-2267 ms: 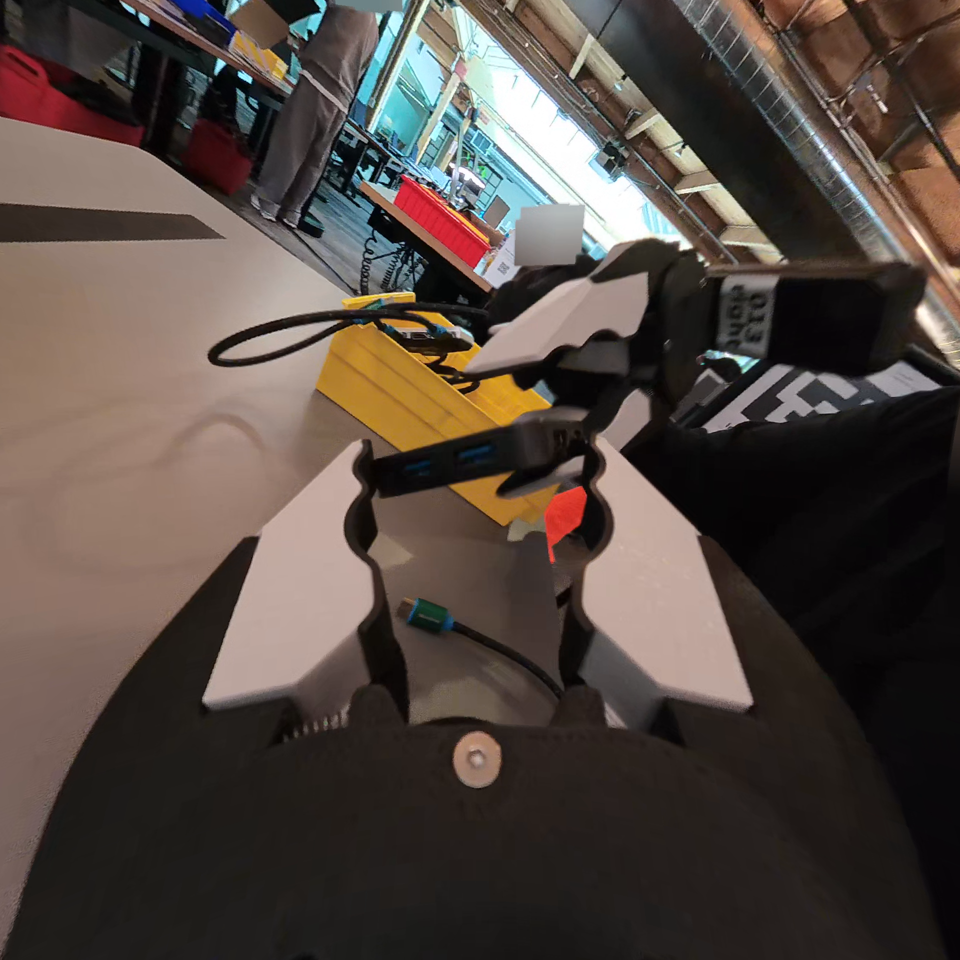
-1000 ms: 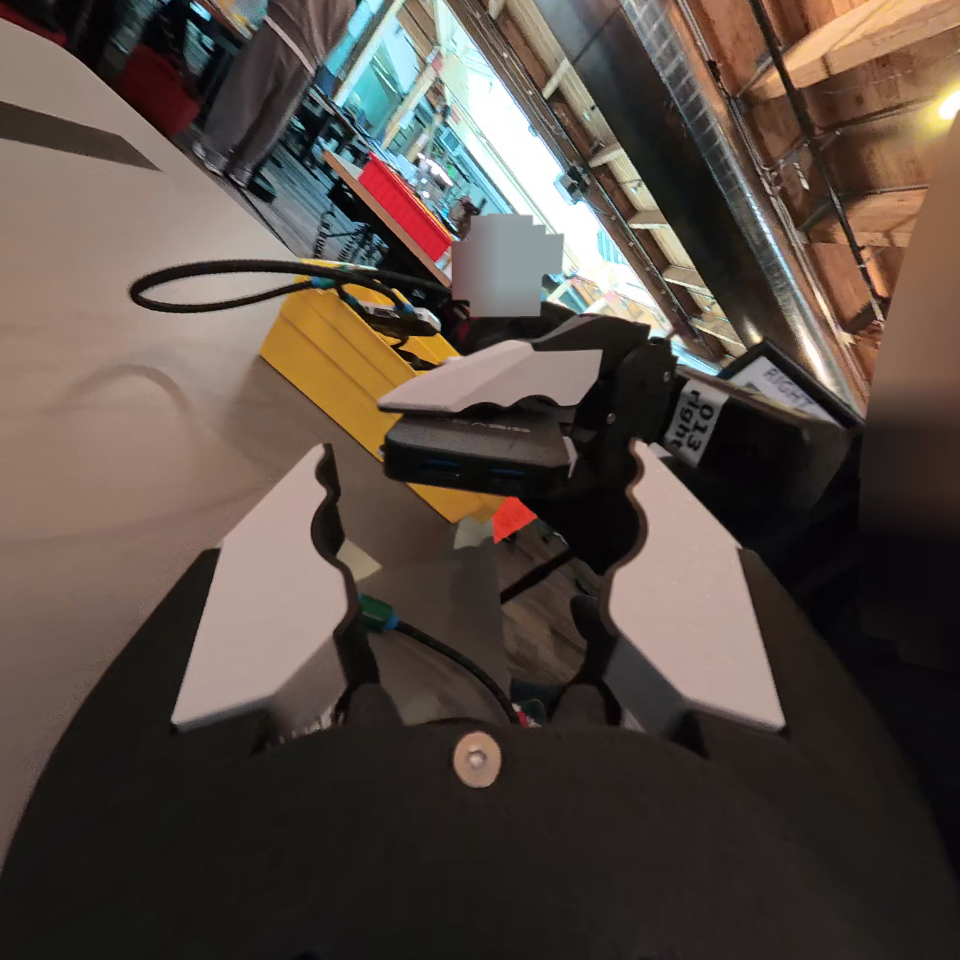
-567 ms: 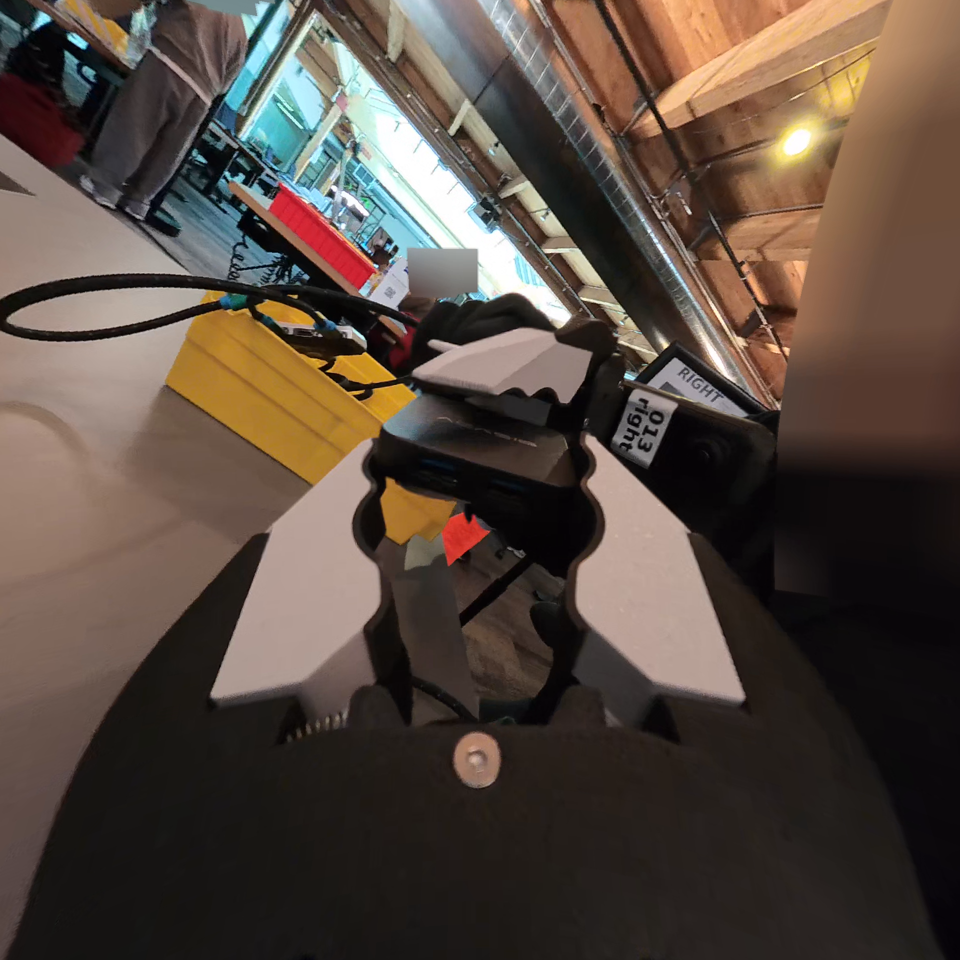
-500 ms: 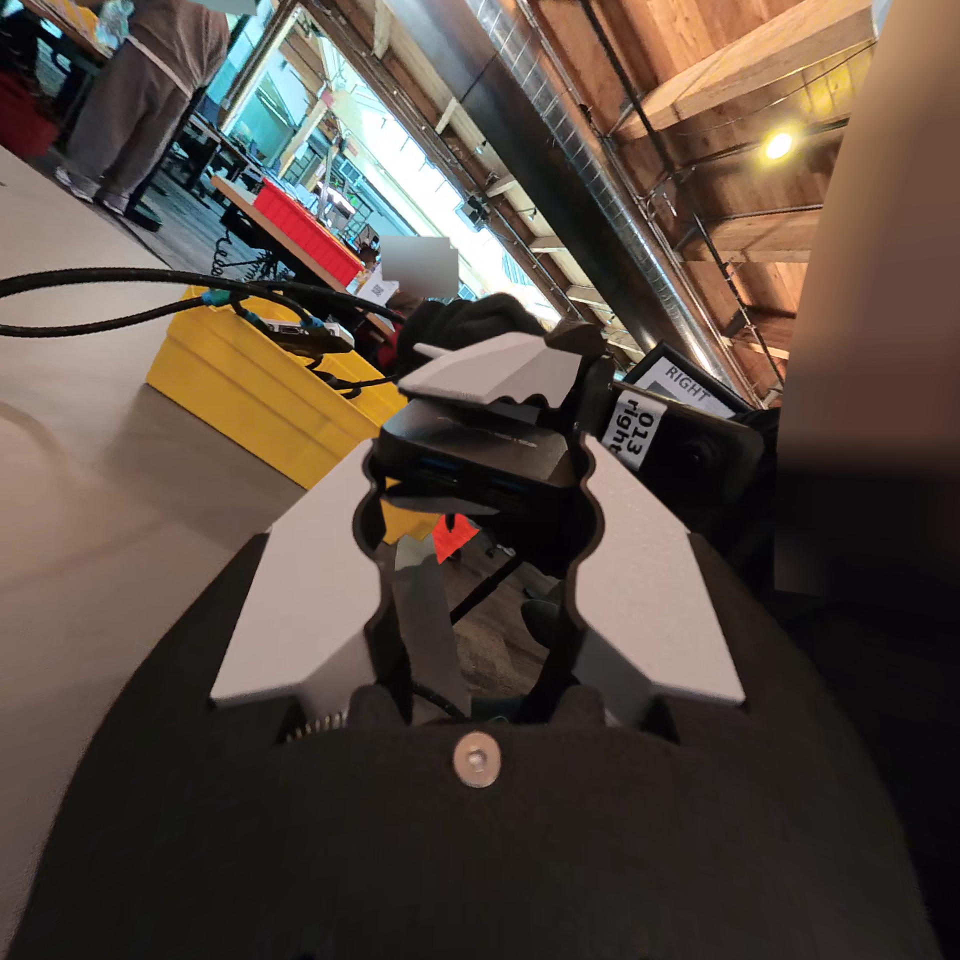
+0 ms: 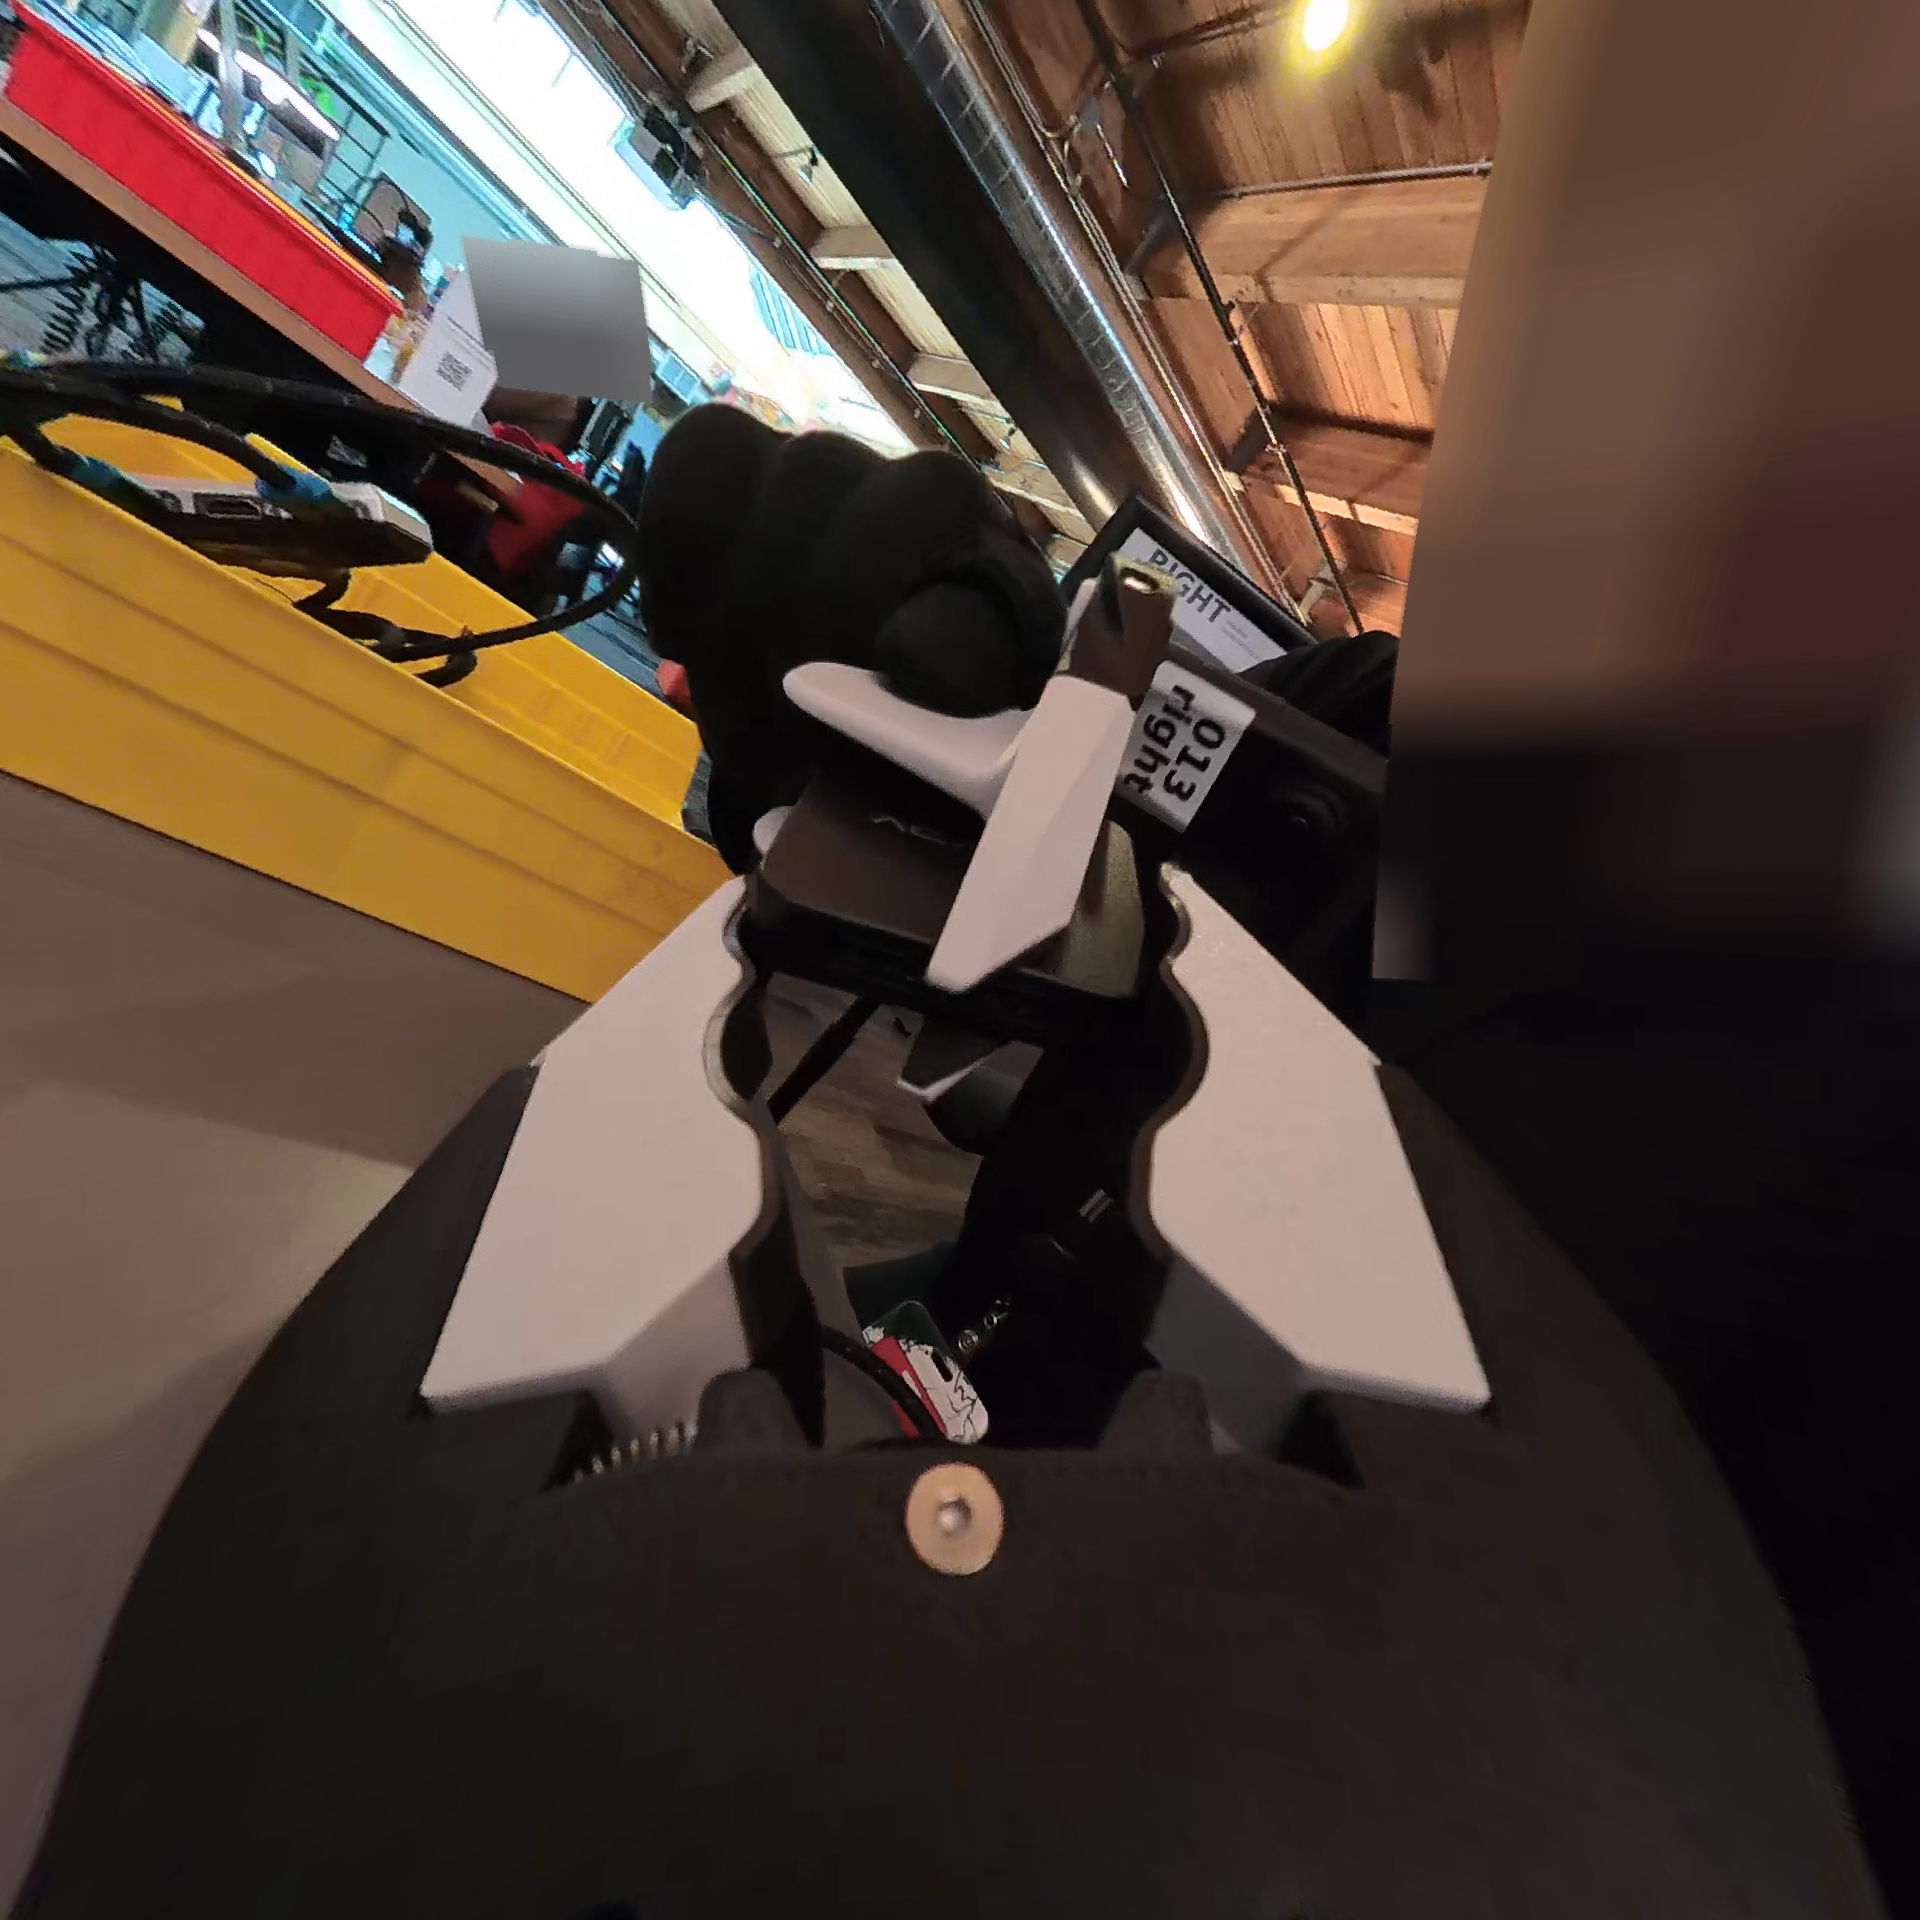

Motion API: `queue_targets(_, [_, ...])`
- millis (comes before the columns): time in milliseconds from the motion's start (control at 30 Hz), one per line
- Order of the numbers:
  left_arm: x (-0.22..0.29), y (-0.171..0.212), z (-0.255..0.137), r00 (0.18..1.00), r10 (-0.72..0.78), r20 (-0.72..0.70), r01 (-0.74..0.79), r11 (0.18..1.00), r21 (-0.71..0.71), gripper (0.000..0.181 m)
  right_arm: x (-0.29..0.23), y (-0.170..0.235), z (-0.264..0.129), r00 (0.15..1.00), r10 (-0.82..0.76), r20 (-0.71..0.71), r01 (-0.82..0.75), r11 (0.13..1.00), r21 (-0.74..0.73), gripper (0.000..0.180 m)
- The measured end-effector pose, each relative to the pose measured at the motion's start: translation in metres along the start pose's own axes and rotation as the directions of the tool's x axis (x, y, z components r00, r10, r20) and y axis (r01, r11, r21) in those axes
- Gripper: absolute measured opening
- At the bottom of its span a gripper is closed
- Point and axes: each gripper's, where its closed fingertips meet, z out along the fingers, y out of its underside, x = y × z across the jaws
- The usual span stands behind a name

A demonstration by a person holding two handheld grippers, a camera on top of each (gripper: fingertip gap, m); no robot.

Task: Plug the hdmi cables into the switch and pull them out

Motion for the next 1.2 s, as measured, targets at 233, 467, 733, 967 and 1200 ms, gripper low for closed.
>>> queue_targets(233, [-0.026,-0.006,-0.024,0.927,0.091,0.365,-0.073,0.995,-0.063,0.077,0.006,0.033,-0.003,0.994,0.105,-0.003,-0.104,0.987,-0.119,0.012])
queue_targets(467, [-0.053,0.054,-0.074,0.527,0.374,0.763,-0.021,0.903,-0.429,0.073,0.005,0.054,-0.006,0.975,0.221,-0.008,-0.218,0.955,-0.2,0.012])
queue_targets(733, [-0.083,0.129,-0.12,0.291,0.409,0.865,0.24,0.844,-0.48,0.057,-0.01,0.043,-0.006,0.962,0.273,0.007,-0.265,0.94,-0.213,0.012])
queue_targets(967, [-0.096,0.135,-0.127,0.274,0.397,0.876,0.248,0.851,-0.463,0.018,-0.027,0.036,-0.001,0.949,0.312,0.038,-0.298,0.932,-0.204,0.012])
queue_targets(1200, [-0.094,0.131,-0.123,0.295,0.466,0.834,0.223,0.816,-0.534,0.017,-0.06,0.029,0.019,0.933,0.341,0.111,-0.314,0.926,-0.208,0.012])
